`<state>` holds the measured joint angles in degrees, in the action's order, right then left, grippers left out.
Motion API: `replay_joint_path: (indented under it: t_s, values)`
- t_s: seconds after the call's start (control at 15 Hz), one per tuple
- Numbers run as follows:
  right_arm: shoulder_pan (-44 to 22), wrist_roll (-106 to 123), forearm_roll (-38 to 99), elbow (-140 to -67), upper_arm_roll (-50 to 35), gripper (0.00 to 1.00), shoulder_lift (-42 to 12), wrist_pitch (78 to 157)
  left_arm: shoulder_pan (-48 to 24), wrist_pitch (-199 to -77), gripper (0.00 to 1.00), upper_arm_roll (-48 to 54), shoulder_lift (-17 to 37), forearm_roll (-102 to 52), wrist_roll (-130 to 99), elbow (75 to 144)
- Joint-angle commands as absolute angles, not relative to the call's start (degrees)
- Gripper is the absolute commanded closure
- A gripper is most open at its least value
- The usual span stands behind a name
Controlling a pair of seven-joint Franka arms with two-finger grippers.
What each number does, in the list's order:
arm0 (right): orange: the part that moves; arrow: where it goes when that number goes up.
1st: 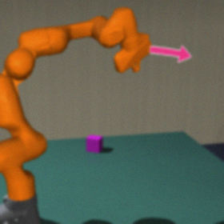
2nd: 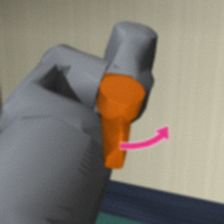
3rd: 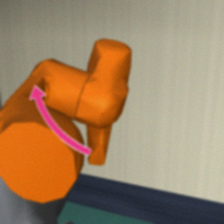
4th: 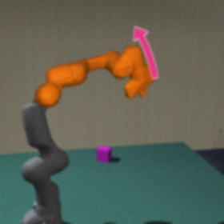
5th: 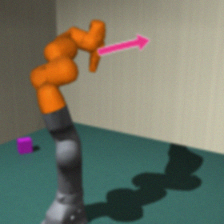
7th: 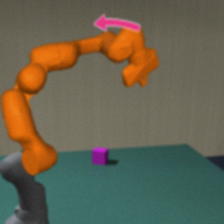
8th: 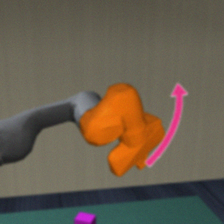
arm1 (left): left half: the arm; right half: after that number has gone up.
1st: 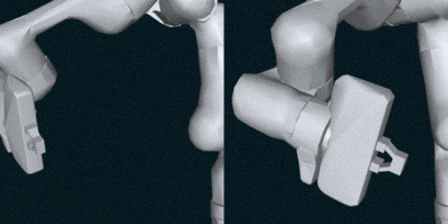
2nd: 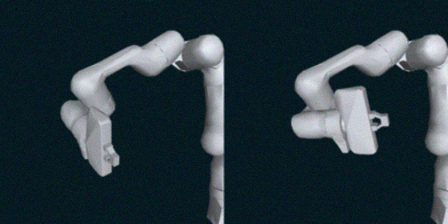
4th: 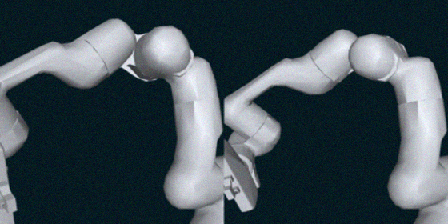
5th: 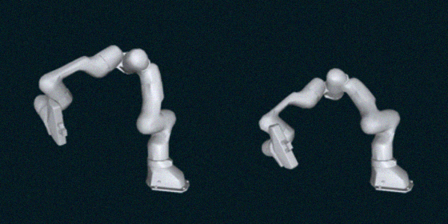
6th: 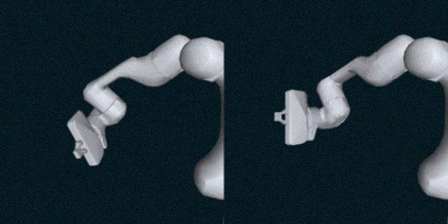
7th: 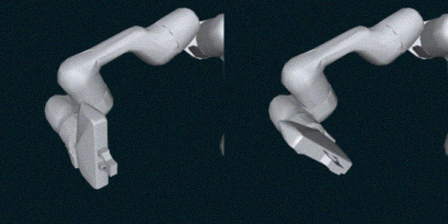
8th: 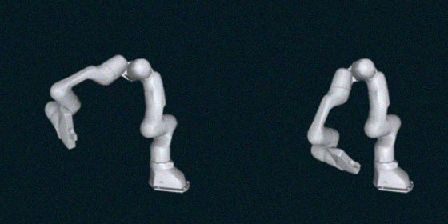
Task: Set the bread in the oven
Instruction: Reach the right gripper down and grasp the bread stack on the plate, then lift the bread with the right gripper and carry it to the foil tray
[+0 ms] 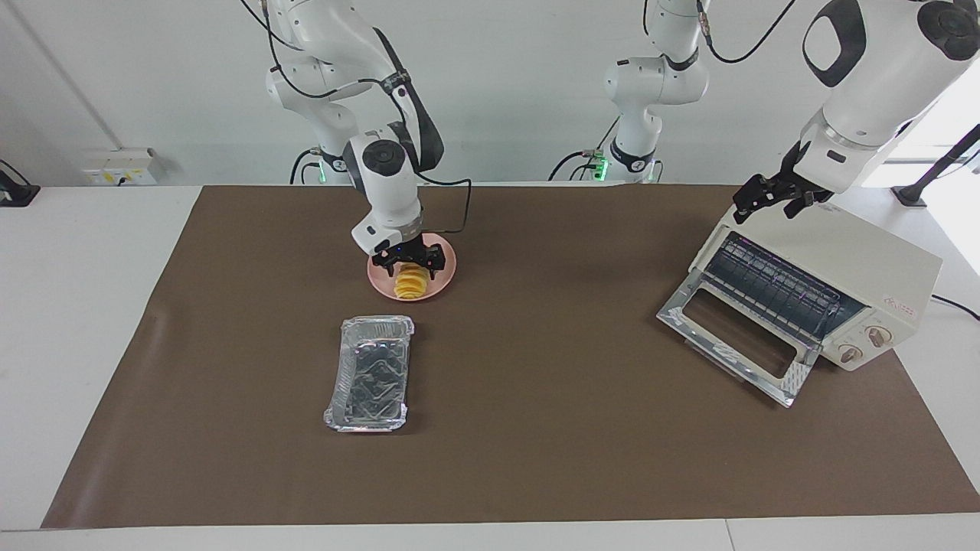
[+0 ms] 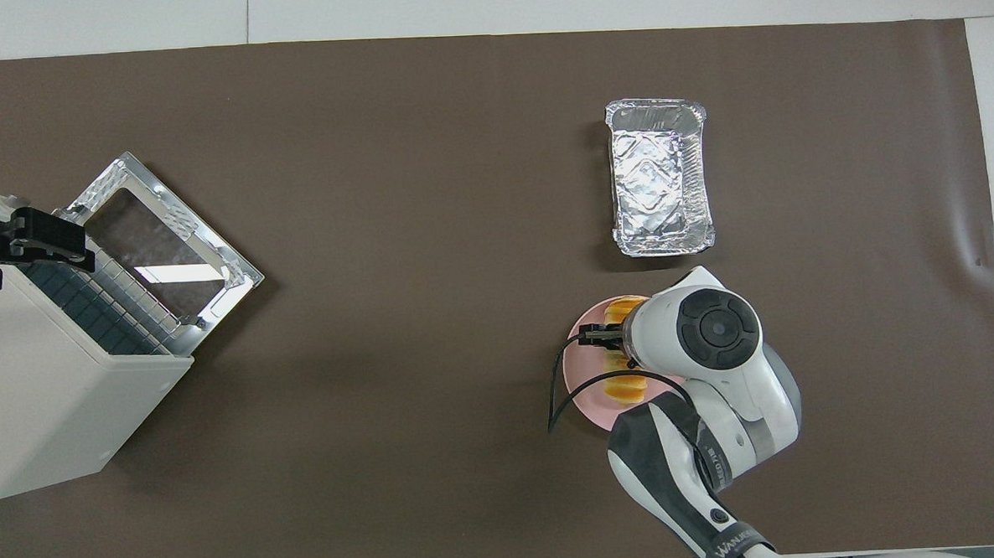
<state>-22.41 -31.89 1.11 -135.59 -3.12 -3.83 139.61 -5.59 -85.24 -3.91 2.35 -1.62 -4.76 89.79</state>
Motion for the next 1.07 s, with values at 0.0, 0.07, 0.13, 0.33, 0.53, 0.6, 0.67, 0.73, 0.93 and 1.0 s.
replay_joint_path:
  t_s: [0.0,0.07,0.13,0.33,0.53,0.6,0.67,0.73,0.93,1.0]
  values:
    - [-22.85,-32.43,1.32,-135.79,-2.90,0.66,-3.95,140.62,-5.01,-85.17,0.00,-3.78,2.55,-2.46,-4.48,89.12]
    - [-22.76,-32.52,1.41,-135.88,-2.90,1.00,-3.96,140.54,-5.01,-85.17,0.00,-3.78,2.55,-2.46,-4.48,89.12]
    - [-22.85,-32.61,1.41,-135.79,-2.90,1.00,-3.87,140.45,-5.01,-85.17,0.00,-3.78,2.55,-2.37,-4.48,89.12]
    - [-22.85,-32.43,1.32,-134.48,-2.90,1.00,-4.22,139.40,-5.01,-85.17,0.00,-3.78,2.55,-2.46,-4.48,89.12]
    - [-22.50,-32.17,1.41,-130.01,-2.90,1.00,-4.31,133.37,-5.01,-85.17,0.00,-3.78,2.55,-2.37,-4.48,89.12]
    - [-22.06,-31.99,1.32,-126.68,-2.90,1.00,-4.48,129.07,-5.01,-85.17,0.00,-3.78,2.55,-2.46,-4.48,89.12]
    - [-21.71,-31.04,1.41,-122.21,-2.81,1.00,-5.27,124.24,-5.01,-85.17,0.00,-3.78,2.55,-2.46,-4.48,89.12]
    - [-21.45,-29.81,1.49,-117.99,-2.55,1.00,-6.32,120.62,-5.01,-85.17,0.00,-3.78,2.55,-2.37,-4.48,89.12]
    - [-17.15,-23.85,2.80,-104.63,-2.55,1.00,-10.97,112.52,-5.01,-85.17,0.00,-3.78,2.55,-2.46,-4.48,89.12]
    - [-15.14,-21.21,4.90,-101.11,-2.55,1.00,-12.38,111.63,-5.01,-85.17,0.00,-3.78,2.55,-2.37,-4.48,89.12]
